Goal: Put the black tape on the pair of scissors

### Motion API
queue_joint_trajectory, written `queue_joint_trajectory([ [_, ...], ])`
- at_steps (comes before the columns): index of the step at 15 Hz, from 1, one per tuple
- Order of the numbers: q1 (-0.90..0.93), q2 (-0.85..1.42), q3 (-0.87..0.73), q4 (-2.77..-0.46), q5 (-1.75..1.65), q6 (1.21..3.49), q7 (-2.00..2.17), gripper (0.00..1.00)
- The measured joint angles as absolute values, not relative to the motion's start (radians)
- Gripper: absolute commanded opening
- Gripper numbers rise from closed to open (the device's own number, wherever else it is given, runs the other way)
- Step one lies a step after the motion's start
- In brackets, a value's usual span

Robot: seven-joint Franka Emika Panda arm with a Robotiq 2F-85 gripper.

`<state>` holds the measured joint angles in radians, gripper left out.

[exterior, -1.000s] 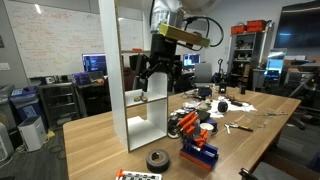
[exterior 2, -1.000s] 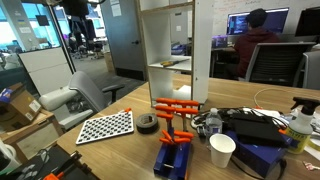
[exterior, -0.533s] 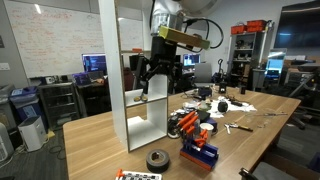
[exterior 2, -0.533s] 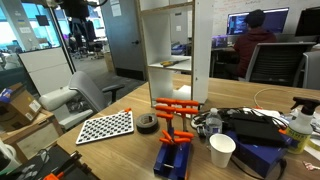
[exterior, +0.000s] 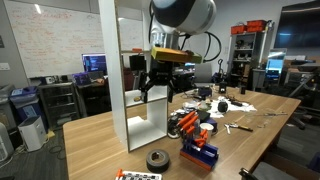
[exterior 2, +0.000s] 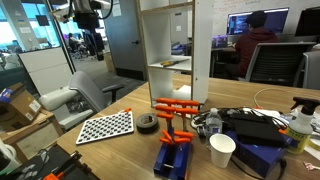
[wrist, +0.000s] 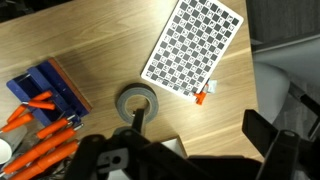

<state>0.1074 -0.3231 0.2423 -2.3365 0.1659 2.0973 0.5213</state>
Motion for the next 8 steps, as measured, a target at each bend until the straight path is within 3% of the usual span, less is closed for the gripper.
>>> queue_joint_trajectory([
  [8,0.033,-0.106,0.233,-2.449,-0.048,2.328,0.886,1.0],
])
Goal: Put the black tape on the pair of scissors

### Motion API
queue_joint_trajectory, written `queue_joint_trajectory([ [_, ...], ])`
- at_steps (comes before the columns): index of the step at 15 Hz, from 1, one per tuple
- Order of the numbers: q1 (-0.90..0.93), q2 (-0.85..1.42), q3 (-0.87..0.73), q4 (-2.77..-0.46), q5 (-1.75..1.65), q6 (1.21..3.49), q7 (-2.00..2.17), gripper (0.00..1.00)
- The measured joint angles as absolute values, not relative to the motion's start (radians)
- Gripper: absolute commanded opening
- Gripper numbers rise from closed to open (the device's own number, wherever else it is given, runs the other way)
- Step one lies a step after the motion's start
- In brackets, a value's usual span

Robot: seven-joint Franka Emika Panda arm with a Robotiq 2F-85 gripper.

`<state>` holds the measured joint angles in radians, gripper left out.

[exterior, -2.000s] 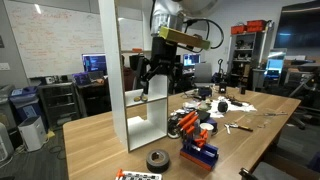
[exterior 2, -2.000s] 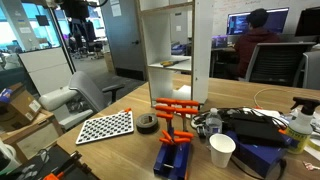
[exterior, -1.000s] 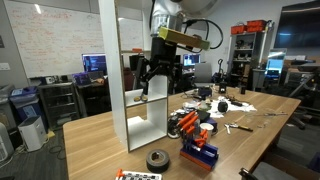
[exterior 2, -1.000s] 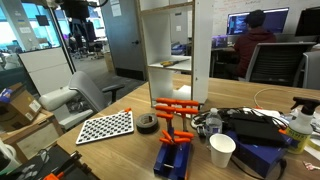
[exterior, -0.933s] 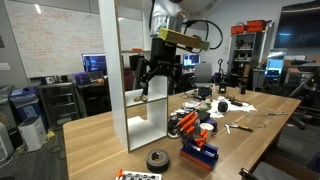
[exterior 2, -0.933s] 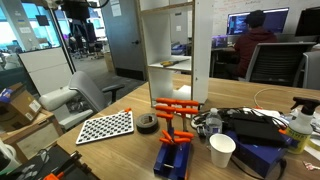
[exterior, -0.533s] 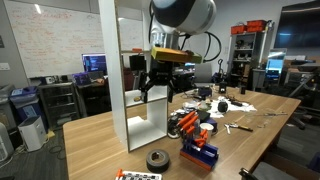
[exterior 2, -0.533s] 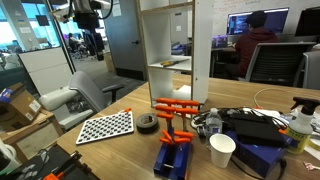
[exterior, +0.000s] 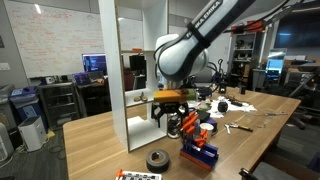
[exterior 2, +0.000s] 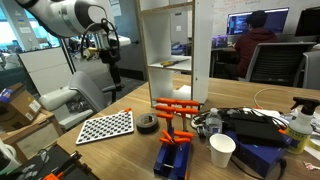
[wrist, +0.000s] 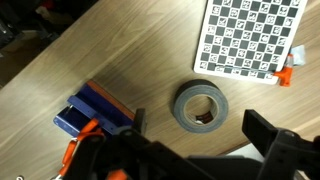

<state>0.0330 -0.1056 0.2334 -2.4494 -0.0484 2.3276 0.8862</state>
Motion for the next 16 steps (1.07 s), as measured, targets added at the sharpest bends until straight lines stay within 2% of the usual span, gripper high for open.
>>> queue_joint_trajectory([
  [7,0.038,0.123,0.131,-2.455,-0.22,2.479,1.169,1.0],
  [16,0.109,0.306,0.01,-2.384,-0.231,2.704,1.213,1.0],
])
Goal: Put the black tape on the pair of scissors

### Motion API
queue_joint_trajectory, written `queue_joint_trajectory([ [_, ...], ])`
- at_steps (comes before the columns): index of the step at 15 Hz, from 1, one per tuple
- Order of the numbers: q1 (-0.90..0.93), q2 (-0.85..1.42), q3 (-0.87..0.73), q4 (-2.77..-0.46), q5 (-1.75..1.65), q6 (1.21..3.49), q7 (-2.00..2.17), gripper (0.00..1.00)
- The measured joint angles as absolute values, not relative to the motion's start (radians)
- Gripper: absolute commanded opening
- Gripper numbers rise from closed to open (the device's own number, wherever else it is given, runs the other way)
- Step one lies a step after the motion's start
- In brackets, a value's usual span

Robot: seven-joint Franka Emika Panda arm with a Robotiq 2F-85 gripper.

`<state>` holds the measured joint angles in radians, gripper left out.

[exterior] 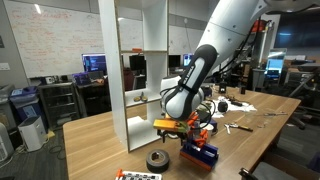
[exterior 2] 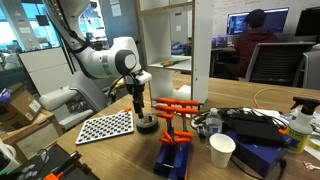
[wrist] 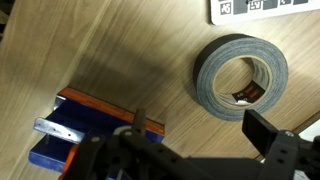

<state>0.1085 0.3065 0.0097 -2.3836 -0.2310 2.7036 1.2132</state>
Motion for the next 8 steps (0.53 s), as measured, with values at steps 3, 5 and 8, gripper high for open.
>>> queue_joint_trajectory([
  [3,0.136,0.365,-0.008,-2.359,-0.205,2.748,1.214,1.0],
  [5,0.15,0.404,-0.01,-2.344,-0.173,2.768,1.214,1.0],
  [8,0.17,0.457,-0.012,-2.325,-0.127,2.795,1.212,1.0],
])
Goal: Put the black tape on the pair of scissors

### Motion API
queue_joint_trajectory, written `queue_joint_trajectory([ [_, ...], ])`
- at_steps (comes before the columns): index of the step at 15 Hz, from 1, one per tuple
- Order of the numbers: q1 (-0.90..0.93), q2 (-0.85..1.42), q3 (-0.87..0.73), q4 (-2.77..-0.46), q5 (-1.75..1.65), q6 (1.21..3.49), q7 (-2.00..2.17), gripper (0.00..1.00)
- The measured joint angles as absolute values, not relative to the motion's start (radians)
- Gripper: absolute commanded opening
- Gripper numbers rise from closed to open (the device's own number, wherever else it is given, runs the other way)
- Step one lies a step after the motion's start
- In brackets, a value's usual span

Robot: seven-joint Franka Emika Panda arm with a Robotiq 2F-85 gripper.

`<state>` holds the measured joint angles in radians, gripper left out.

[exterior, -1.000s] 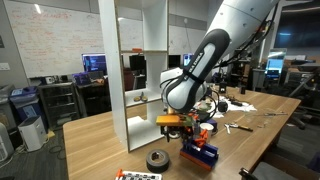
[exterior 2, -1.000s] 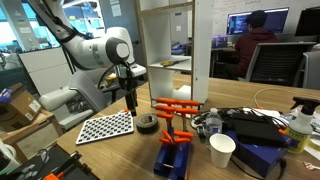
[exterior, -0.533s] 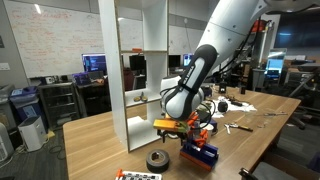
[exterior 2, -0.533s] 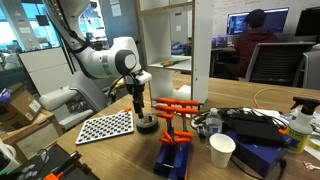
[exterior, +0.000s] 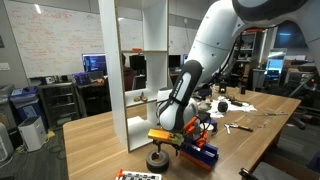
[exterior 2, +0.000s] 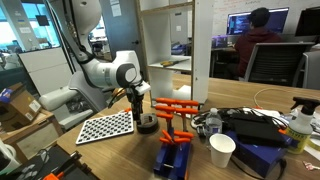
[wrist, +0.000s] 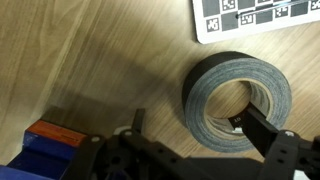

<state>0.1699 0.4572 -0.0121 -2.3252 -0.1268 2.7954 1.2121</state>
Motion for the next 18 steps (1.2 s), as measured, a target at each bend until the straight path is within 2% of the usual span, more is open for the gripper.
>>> queue_joint_trajectory([
  [14,0.186,0.646,-0.035,-2.229,-0.012,2.851,1.154,1.0],
  [15,0.189,0.656,-0.035,-2.219,-0.011,2.852,1.153,0.84],
  [18,0.2,0.665,-0.045,-2.202,-0.011,2.852,1.148,0.58],
])
